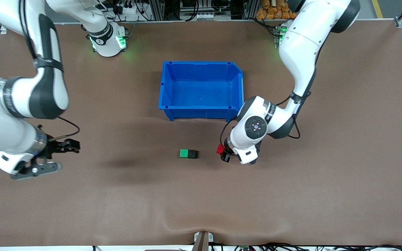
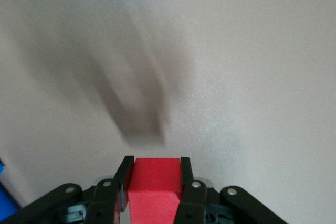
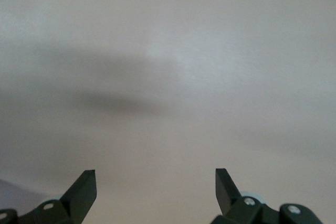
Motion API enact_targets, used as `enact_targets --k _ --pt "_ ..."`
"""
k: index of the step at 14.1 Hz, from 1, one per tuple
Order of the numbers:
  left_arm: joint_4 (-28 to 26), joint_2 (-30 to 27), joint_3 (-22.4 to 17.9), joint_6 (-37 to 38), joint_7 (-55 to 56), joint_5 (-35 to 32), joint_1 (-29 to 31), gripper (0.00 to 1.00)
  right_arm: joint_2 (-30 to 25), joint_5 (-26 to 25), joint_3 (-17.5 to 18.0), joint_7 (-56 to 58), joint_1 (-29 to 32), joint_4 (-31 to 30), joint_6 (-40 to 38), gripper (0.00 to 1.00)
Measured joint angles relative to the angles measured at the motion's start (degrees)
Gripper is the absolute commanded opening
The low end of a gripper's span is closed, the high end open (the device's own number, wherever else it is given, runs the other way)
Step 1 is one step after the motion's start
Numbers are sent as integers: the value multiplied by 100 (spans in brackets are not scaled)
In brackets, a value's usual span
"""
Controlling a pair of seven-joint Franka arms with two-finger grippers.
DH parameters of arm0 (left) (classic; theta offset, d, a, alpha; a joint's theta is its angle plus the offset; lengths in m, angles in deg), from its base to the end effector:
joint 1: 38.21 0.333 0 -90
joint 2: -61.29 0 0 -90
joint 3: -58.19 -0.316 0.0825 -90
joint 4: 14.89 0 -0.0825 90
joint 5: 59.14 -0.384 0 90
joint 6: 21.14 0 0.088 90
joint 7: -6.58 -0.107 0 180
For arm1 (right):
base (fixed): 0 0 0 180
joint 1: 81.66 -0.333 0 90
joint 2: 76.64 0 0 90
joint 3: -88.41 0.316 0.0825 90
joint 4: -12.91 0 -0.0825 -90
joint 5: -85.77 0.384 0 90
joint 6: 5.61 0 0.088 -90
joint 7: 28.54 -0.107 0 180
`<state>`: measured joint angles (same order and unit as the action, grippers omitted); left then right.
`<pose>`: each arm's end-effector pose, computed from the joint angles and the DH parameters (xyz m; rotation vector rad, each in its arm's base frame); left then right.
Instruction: Attach green and red cubes to black cube
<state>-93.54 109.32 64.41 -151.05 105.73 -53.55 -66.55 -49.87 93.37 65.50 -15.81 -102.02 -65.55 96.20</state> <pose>0.6192 -0.4083 0.2207 2.4701 1.7375 -0.1819 0.6860 0.0311 0.4634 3.0843 0.2869 -0.0463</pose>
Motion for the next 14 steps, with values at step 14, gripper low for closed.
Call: enact_targets --k 14 --pt "885 920 -110 -785 1201 0 -520 0 -2688 -508 1861 -944 1798 -1134 -1878 100"
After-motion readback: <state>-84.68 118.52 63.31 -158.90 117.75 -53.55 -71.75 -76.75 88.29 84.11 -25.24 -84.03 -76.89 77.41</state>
